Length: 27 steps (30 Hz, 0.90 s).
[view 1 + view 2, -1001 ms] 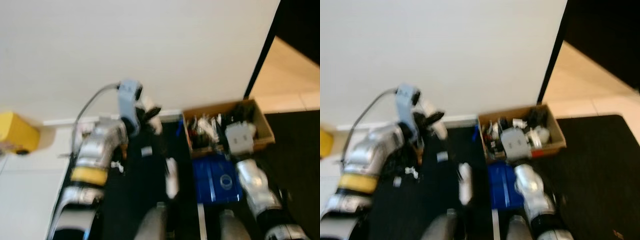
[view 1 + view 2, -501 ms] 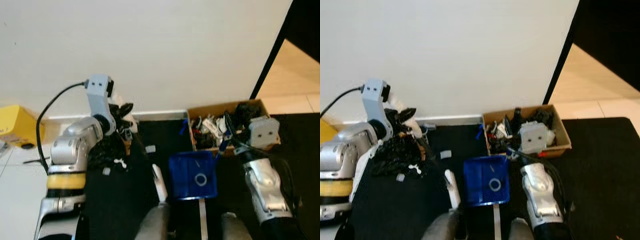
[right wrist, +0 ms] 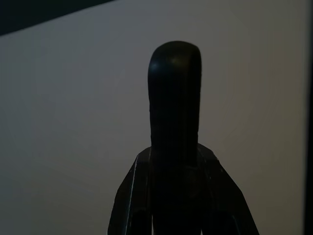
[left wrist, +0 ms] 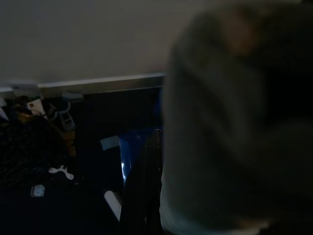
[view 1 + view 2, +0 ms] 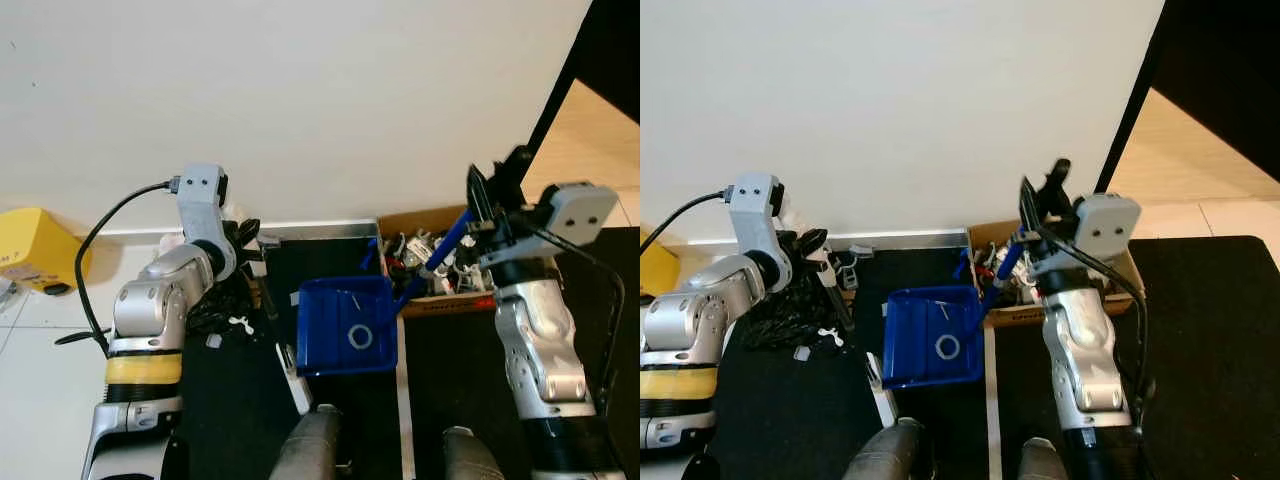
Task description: Sweep floor
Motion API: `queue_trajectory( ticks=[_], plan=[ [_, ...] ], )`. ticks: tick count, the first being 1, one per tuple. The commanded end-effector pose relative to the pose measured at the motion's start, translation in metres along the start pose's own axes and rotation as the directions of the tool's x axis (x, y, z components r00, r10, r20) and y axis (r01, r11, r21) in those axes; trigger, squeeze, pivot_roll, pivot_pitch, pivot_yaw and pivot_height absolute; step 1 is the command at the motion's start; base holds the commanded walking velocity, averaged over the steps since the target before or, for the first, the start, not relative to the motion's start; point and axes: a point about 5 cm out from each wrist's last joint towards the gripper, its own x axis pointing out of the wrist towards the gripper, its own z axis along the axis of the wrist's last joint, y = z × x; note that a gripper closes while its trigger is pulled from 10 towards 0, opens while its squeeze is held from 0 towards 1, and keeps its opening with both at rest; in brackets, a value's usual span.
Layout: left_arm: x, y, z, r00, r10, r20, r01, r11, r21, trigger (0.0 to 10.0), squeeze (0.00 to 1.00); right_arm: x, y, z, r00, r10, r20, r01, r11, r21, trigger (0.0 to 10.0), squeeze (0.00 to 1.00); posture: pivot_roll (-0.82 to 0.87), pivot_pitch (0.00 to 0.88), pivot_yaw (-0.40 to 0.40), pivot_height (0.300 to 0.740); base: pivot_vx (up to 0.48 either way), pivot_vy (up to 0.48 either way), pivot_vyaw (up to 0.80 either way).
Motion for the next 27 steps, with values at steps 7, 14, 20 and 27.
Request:
queue_trajectory(
  ticks=[7, 14, 20, 27],
  plan=[
    [0.001, -0.013, -0.008, 0.999, -0.051, 0.01, 0.051, 0.999, 0.011, 10.0, 0.0, 0.037, -0.012, 0.05, 0.978, -0.109, 0.179, 0.095, 0.992, 0.086, 10.0, 0.0, 0.15, 0.152, 0.117, 0.74, 0.0, 0.0, 0.0],
    [0.003, -0.018, -0.01, 0.998, -0.063, 0.007, 0.063, 0.998, 0.014, 10.0, 0.0, 0.048, -0.02, 0.064, 0.962, -0.141, 0.232, 0.131, 0.99, 0.06, 10.0, 0.0, 0.15, 0.145, 0.112, 0.74, 0.0, 0.0, 0.0],
    [0.005, -0.02, -0.014, 0.998, -0.067, 0.0, 0.067, 0.997, 0.023, 10.0, 0.0, 0.055, -0.024, 0.076, 0.946, -0.142, 0.291, 0.163, 0.986, -0.046, 10.0, 0.0, 0.15, 0.135, 0.111, 0.74, 0.0, 0.0, 0.0],
    [0.006, -0.025, -0.029, 0.996, -0.081, -0.025, 0.082, 0.995, 0.048, 10.0, 0.0, 0.06, -0.019, 0.093, 0.921, -0.094, 0.379, 0.169, 0.971, -0.172, 10.0, 0.0, 0.15, 0.119, 0.103, 0.74, 0.0, 0.0, 0.0]
  ],
)
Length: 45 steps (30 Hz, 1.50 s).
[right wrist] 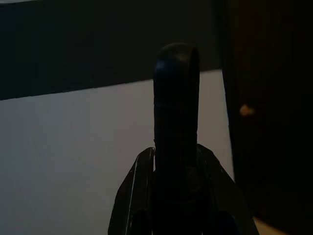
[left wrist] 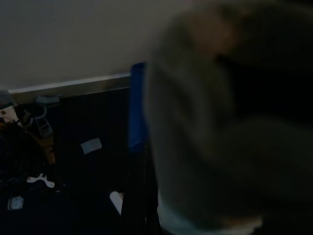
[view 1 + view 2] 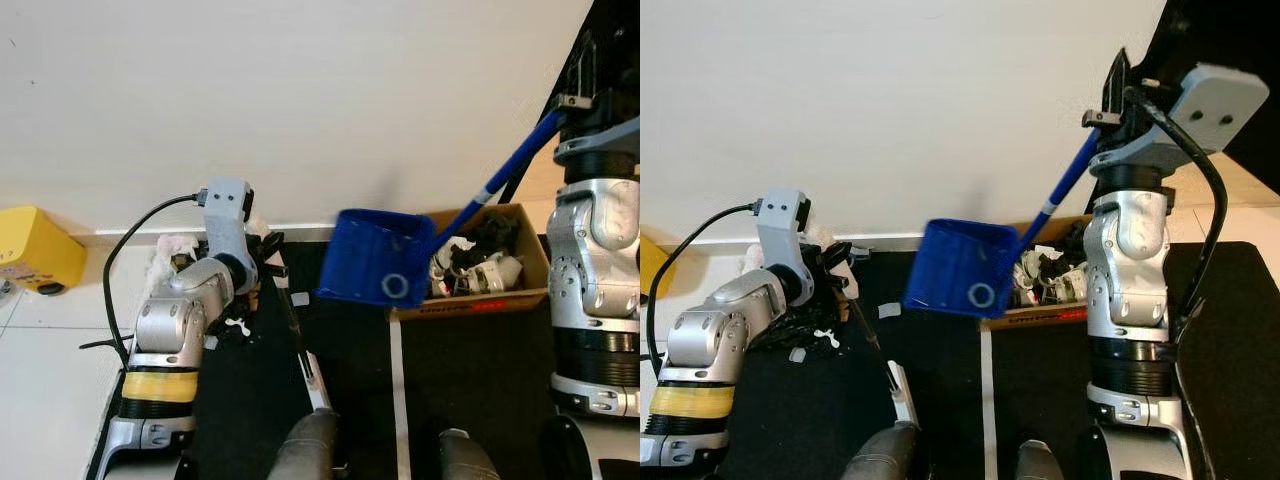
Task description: Sweep floor
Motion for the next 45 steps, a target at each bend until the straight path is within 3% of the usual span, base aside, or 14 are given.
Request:
queue_trajectory(
  ticks=[1, 3, 8, 15, 18, 19, 23, 24, 29, 34, 41, 45],
  plan=[
    [0.0, -0.002, -0.008, 1.0, -0.001, -0.014, 0.002, 1.0, 0.007, 10.0, 0.0, 0.006, 0.006, 0.016, 0.995, 0.013, 0.101, -0.013, 1.0, -0.004, 10.0, 0.0, 0.15, 0.119, 0.103, 0.74, 0.0, 0.0, 0.0],
    [0.0, -0.003, -0.009, 1.0, -0.003, -0.017, 0.003, 1.0, 0.01, 10.0, 0.0, 0.007, 0.006, 0.017, 0.994, 0.015, 0.111, -0.014, 1.0, -0.017, 10.0, 0.0, 0.15, 0.118, 0.102, 0.74, 0.0, 0.0, 0.0],
    [-0.002, -0.006, -0.018, 0.999, -0.012, -0.035, 0.013, 1.0, 0.018, 10.0, 0.0, 0.015, 0.004, 0.029, 0.98, 0.03, 0.197, 0.006, 0.984, -0.178, 10.0, 0.0, 0.15, 0.105, 0.092, 0.74, 0.0, 0.0, 0.0],
    [-0.001, -0.009, -0.021, 0.999, -0.018, -0.035, 0.019, 1.0, 0.02, 10.0, 0.0, 0.025, 0.009, 0.041, 0.956, 0.147, 0.254, -0.051, 0.936, -0.348, 10.0, 0.0, 0.15, 0.098, 0.085, 0.74, 0.0, 0.0, 0.0],
    [-0.001, -0.009, -0.023, 0.999, -0.015, -0.034, 0.015, 1.0, 0.02, 10.0, 0.0, 0.029, 0.022, 0.045, 0.921, 0.286, 0.265, -0.13, 0.866, -0.482, 10.0, 0.0, 0.15, 0.098, 0.081, 0.74, 0.0, 0.0, 0.0],
    [-0.001, -0.009, -0.023, 0.999, -0.015, -0.034, 0.015, 1.0, 0.02, 10.0, 0.0, 0.029, 0.022, 0.045, 0.921, 0.286, 0.265, -0.13, 0.866, -0.482, 10.0, 0.0, 0.15, 0.098, 0.081, 0.74, 0.0, 0.0, 0.0],
    [-0.002, -0.008, -0.026, 0.999, -0.01, -0.036, 0.011, 1.0, 0.016, 10.0, 0.0, 0.02, 0.045, 0.038, 0.863, 0.442, 0.244, -0.231, 0.775, -0.588, 10.0, 0.0, 0.15, 0.103, 0.083, 0.74, 0.0, 0.0, 0.0],
    [-0.002, -0.008, -0.026, 0.999, -0.01, -0.036, 0.011, 1.0, 0.016, 10.0, 0.0, 0.02, 0.045, 0.038, 0.863, 0.442, 0.244, -0.231, 0.775, -0.588, 10.0, 0.0, 0.15, 0.103, 0.083, 0.74, 0.0, 0.0, 0.0],
    [-0.002, -0.01, -0.028, 0.999, -0.015, -0.043, 0.016, 1.0, 0.014, 10.0, 0.0, -0.001, 0.081, 0.024, 0.762, 0.609, 0.219, -0.344, 0.669, -0.659, 10.0, 0.0, 0.16, 0.114, 0.086, 0.74, 0.0, 0.0, 0.0],
    [-0.002, -0.012, -0.028, 0.999, -0.02, -0.043, 0.02, 1.0, 0.012, 10.0, 0.0, -0.01, 0.095, 0.022, 0.726, 0.635, 0.263, -0.328, 0.656, -0.68, 10.0, 0.0, 0.16, 0.116, 0.084, 0.74, 0.0, 0.0, 0.0],
    [-0.001, -0.015, -0.029, 0.999, -0.027, -0.042, 0.028, 1.0, 0.006, 10.0, 0.0, -0.018, 0.11, 0.021, 0.722, 0.595, 0.352, -0.266, 0.709, -0.653, 10.0, 0.0, 0.17, 0.121, 0.078, 0.74, 0.0, 0.0, 0.0],
    [-0.001, -0.016, -0.029, 0.999, -0.03, -0.041, 0.03, 1.0, 0.003, 10.0, 0.0, -0.023, 0.12, 0.019, 0.689, 0.628, 0.362, -0.279, 0.691, -0.667, 10.0, 0.0, 0.18, 0.122, 0.077, 0.74, 0.0, 0.0, 0.0]
  ],
)
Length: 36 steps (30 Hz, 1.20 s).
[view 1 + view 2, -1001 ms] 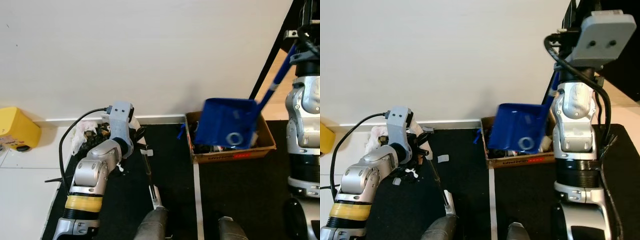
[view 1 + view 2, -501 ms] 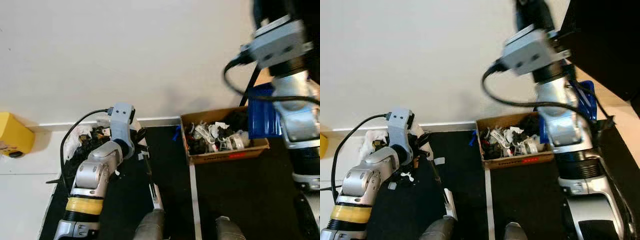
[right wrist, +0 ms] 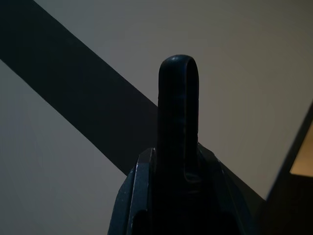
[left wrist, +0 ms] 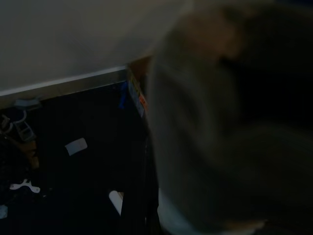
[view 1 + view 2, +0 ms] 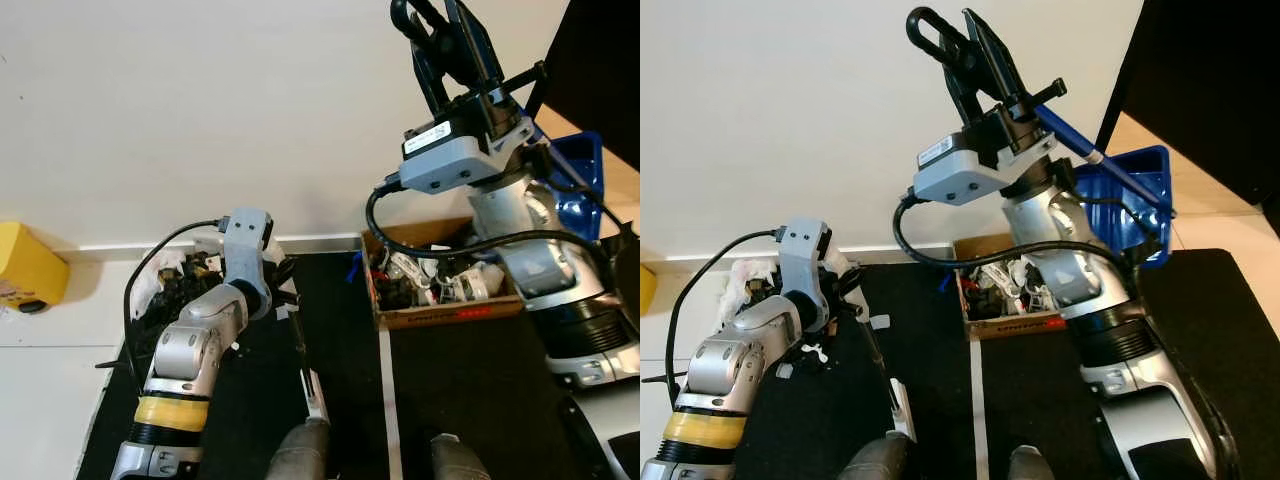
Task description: Sweep floor
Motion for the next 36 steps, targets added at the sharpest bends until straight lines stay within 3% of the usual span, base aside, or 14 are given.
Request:
queue_trajectory(
  ticks=[1, 9, 11, 17, 20, 28, 29, 30, 36],
  plan=[
    [-0.001, -0.003, -0.002, 1.0, -0.002, 0.003, 0.002, 1.0, -0.009, 10.0, 0.0, 0.008, 0.012, 0.017, 0.986, 0.077, 0.147, -0.073, 0.997, -0.036, 10.0, 0.0, 0.17, 0.122, 0.075, 0.74, 0.0, 0.0, 0.0],
    [0.001, -0.005, -0.002, 1.0, -0.007, 0.008, 0.007, 1.0, -0.014, 10.0, 0.0, 0.01, 0.019, 0.019, 0.976, 0.107, 0.191, -0.104, 0.994, -0.03, 10.0, 0.0, 0.17, 0.122, 0.067, 0.74, 0.0, 0.0, 0.0],
    [0.002, -0.006, -0.002, 1.0, -0.007, 0.008, 0.007, 1.0, -0.018, 10.0, 0.0, 0.01, 0.011, 0.008, 0.995, 0.04, 0.095, -0.043, 0.999, 0.031, 10.0, 0.0, 0.17, 0.123, 0.066, 0.74, 0.0, 0.0, 0.0],
    [0.0, -0.006, -0.005, 1.0, -0.004, 0.003, 0.004, 1.0, -0.018, 10.0, 0.0, 0.006, 0.005, -0.006, 0.998, -0.032, -0.055, 0.039, 0.991, 0.129, 10.0, 0.0, 0.17, 0.128, 0.067, 0.74, 0.0, 0.0, 0.0],
    [-0.004, -0.002, -0.008, 1.0, 0.01, -0.005, -0.011, 1.0, -0.009, 10.0, 0.0, -0.015, 0.0, -0.022, 0.945, -0.112, -0.308, 0.213, 0.924, 0.316, 10.0, 0.0, 0.18, 0.132, 0.076, 0.74, 0.0, 0.0, 0.0],
    [-0.007, 0.005, -0.007, 0.999, 0.032, 0.002, -0.032, 0.999, 0.024, 10.0, 0.0, -0.04, -0.002, -0.027, 0.88, -0.135, -0.455, 0.344, 0.841, 0.417, 10.0, 0.0, 0.16, 0.132, 0.084, 0.74, 0.0, 0.0, 0.0],
    [-0.01, 0.012, -0.004, 0.998, 0.056, 0.014, -0.057, 0.997, 0.046, 10.0, 0.0, -0.052, -0.002, -0.026, 0.853, -0.125, -0.506, 0.395, 0.789, 0.471, 10.0, 0.0, 0.17, 0.135, 0.09, 0.74, 0.0, 0.0, 0.0],
    [-0.011, 0.018, -0.002, 0.997, 0.077, 0.021, -0.078, 0.996, 0.05, 10.0, 0.0, -0.058, -0.001, -0.025, 0.85, -0.11, -0.516, 0.398, 0.776, 0.489, 10.0, 0.0, 0.17, 0.135, 0.09, 0.74, 0.0, 0.0, 0.0],
    [-0.017, 0.03, 0.001, 0.992, 0.119, 0.035, -0.121, 0.991, 0.054, 10.0, 0.0, -0.075, 0.006, -0.021, 0.848, -0.046, -0.528, 0.356, 0.787, 0.503, 10.0, 0.0, 0.17, 0.136, 0.087, 0.74, 0.0, 0.0, 0.0]
  ],
)
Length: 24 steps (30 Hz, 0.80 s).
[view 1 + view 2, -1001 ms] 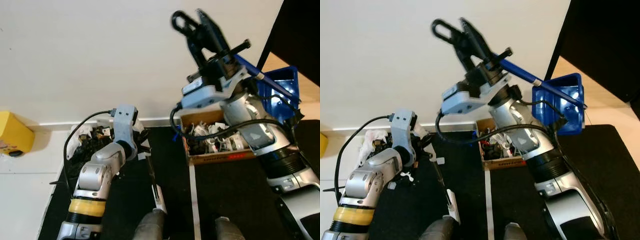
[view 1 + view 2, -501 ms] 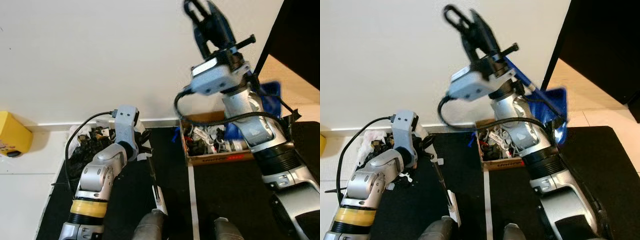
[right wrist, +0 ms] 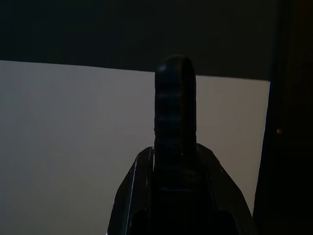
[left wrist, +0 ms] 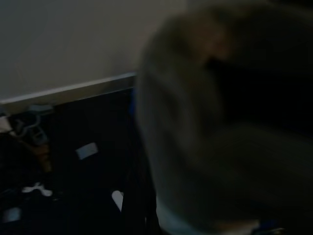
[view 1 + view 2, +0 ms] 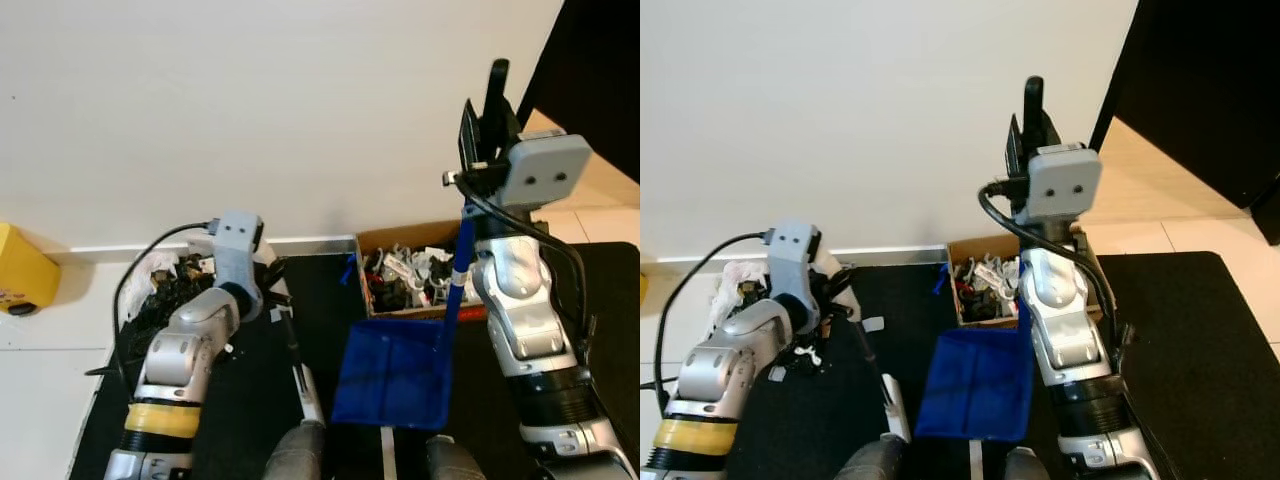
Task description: Sweep floor
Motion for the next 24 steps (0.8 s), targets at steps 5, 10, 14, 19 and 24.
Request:
queue_trajectory(
  ticks=[5, 10, 14, 19, 24],
  plan=[
    [-0.007, 0.013, -0.003, 0.999, 0.052, 0.01, -0.052, 0.998, 0.039, 10.0, 0.0, -0.028, 0.019, -0.018, 0.989, 0.115, -0.091, -0.115, 0.993, 0.0, 10.0, 0.0, 0.16, 0.129, 0.082, 0.74, 0.0, 0.0, 0.0],
    [-0.006, 0.0, -0.013, 1.0, 0.011, 0.026, -0.012, 0.999, 0.037, 10.0, 0.0, -0.055, 0.034, -0.055, 0.946, 0.117, -0.303, -0.073, 0.986, 0.153, 10.0, 0.0, 0.16, 0.117, 0.067, 0.74, 0.0, 0.0, 0.0],
    [-0.005, -0.011, -0.018, 0.999, -0.019, 0.032, 0.017, 0.998, 0.062, 10.0, 0.0, -0.072, 0.035, -0.075, 0.907, 0.112, -0.406, -0.033, 0.98, 0.196, 10.0, 0.0, 0.16, 0.111, 0.063, 0.74, 0.0, 0.0, 0.0],
    [-0.006, -0.016, -0.019, 0.998, -0.028, 0.057, 0.024, 0.998, 0.065, 10.0, 0.0, -0.087, 0.035, -0.087, 0.88, 0.12, -0.46, -0.032, 0.98, 0.195, 10.0, 0.0, 0.16, 0.106, 0.059, 0.74, 0.0, 0.0, 0.0],
    [-0.006, -0.017, -0.022, 0.998, -0.029, 0.06, 0.024, 0.996, 0.088, 10.0, 0.0, -0.09, 0.035, -0.089, 0.879, 0.127, -0.459, -0.048, 0.983, 0.178, 10.0, 0.0, 0.17, 0.106, 0.056, 0.74, 0.0, 0.0, 0.0]
  ],
)
